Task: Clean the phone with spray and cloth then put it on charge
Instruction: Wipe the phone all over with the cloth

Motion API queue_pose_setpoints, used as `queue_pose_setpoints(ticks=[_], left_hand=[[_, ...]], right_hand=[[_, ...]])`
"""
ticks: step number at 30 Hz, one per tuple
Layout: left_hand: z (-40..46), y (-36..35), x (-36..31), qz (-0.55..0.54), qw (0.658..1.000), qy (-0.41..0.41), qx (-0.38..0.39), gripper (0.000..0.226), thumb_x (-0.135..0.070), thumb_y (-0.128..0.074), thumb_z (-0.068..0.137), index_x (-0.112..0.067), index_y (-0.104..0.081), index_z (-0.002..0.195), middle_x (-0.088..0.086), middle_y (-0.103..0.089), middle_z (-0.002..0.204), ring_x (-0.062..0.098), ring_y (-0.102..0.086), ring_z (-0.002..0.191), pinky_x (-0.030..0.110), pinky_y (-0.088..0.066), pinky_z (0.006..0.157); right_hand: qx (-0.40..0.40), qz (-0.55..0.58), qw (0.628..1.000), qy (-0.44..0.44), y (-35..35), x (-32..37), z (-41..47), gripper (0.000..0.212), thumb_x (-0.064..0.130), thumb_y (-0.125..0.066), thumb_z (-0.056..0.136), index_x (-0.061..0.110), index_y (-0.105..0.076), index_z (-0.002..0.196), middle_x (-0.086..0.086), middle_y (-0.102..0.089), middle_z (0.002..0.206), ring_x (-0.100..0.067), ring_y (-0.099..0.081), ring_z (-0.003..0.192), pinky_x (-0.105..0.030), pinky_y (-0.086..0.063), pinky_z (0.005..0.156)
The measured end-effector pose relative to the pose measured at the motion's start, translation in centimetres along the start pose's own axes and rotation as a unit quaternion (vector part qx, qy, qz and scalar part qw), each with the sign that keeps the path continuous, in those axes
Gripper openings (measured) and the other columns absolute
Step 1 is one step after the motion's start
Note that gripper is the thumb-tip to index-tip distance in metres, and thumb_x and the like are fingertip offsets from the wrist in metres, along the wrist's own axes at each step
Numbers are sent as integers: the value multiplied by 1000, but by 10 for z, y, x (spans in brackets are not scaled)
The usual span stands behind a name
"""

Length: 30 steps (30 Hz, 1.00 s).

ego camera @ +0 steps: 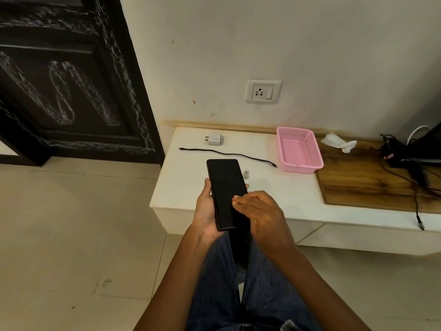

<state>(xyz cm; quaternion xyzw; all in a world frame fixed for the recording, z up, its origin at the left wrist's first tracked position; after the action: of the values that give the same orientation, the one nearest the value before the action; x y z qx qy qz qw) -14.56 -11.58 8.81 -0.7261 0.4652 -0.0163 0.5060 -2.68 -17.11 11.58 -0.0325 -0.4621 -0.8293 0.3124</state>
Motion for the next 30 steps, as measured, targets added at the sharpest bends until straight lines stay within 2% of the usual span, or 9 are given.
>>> queue_pose_setpoints(ticks=[4,7,10,14,21,24,28,30], left_hand=[[2,8,-2,-27,1000,-10,2,84,-69,-21,89,-5,-75,97,16,-71,101,27,-69,87,37,-56,80],[1,13,-4,-30,999,-16,8,85,-70,-19,89,-7,-77,94,16,-73,98,27,-71,84,41,-54,84],[1,13,-6,-24,999,-20,9,83,-69,-20,89,-8,-76,98,15,-72,102,28,-69,89,43,-49,88],[0,8,-6,-26,999,-15,17,82,-68,-21,90,-7,-75,98,15,-72,104,27,-66,95,42,-49,91],[-4,17,-10,-41,999,-14,20,83,-69,-21,90,-7,-75,100,15,-71,105,28,-69,89,43,-48,90],[-3,14,-9,-34,999,-13,17,82,-68,-20,90,-7,-74,102,15,-70,108,28,-67,94,44,-48,89],[-3,8,-8,-36,999,-4,20,80,-67,-22,90,-6,-65,118,16,-66,115,29,-61,102,45,-48,90],[-4,10,-10,-37,999,-3,21,81,-68,-21,90,-6,-67,115,16,-67,111,28,-62,99,44,-48,89]], right_hand=[[21,26,999,21,-3,13,-14,20,2,-63,76,0,-74,93,-11,-73,96,-25,-68,89,-35,-58,76],[39,14,999,33,3,7,-18,19,7,-60,82,2,-74,94,-8,-73,98,-23,-67,90,-33,-58,77],[27,-2,999,26,11,-4,-11,31,12,-46,85,-1,-74,93,-11,-73,96,-26,-68,87,-37,-58,74],[1,-13,1000,-4,11,-7,0,24,8,-58,77,-5,-73,92,-16,-73,93,-30,-68,86,-43,-59,70],[-2,-8,999,39,7,2,-19,32,15,-46,86,1,-74,93,-9,-73,96,-24,-68,86,-35,-59,73],[-14,-21,999,33,10,-6,-13,35,16,-44,87,0,-74,92,-10,-74,94,-25,-68,86,-35,-59,73],[-27,-26,999,9,6,-10,-3,28,15,-53,84,-3,-73,91,-13,-73,92,-28,-68,84,-39,-59,70],[-26,-23,999,4,3,-8,-5,23,12,-59,80,-3,-73,92,-14,-73,92,-28,-68,84,-39,-59,71]])
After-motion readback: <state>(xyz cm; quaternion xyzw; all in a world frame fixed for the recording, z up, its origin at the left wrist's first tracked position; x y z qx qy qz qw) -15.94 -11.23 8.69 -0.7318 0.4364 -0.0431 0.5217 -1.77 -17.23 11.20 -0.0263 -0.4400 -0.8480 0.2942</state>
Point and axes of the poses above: each hand's wrist, its own z-axis towards the middle knuckle, its own y-axis out of the back of the hand, x = y × z, the point moved 1 cm from there along z, towards the middle knuckle
